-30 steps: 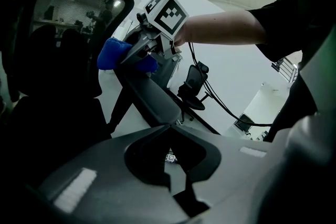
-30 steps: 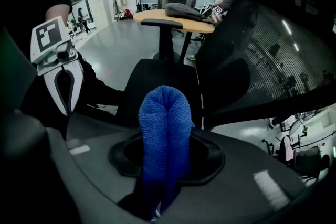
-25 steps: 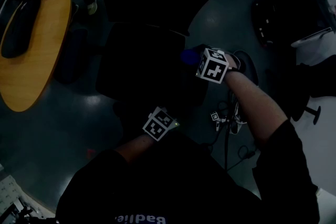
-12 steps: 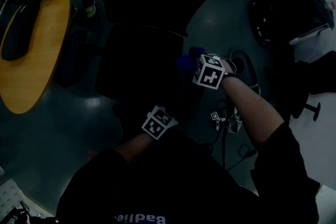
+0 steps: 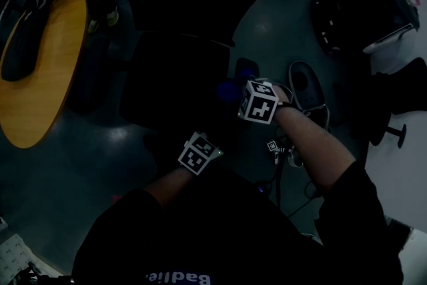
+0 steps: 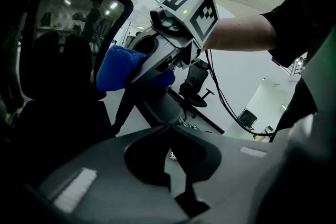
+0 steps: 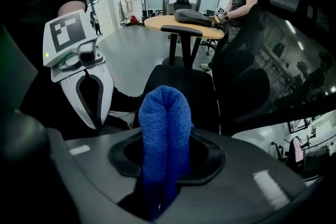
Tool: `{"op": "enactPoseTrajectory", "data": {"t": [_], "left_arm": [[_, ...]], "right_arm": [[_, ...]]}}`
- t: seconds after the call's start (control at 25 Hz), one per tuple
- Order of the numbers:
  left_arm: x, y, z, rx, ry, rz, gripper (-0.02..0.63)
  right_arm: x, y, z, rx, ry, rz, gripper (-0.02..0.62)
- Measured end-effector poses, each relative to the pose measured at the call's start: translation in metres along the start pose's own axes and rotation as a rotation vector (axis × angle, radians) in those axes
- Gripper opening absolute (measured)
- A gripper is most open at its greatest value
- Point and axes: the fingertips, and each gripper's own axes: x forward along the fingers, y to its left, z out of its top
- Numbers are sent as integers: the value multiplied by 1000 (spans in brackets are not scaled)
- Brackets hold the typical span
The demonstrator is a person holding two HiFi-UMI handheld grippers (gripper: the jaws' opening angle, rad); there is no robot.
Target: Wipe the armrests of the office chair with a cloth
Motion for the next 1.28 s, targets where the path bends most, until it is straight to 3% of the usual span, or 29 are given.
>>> {"op": "enactPoseTrajectory", "data": {"t": [0.4,1.28], "left_arm": [[-4,0,-4,15,1,9,17],[-6,3,-8,30,32,16,17]], "right_arm": [[2,39,8,-20,-10,27,130],[-6,97,18,125,-137,87,130]]}}
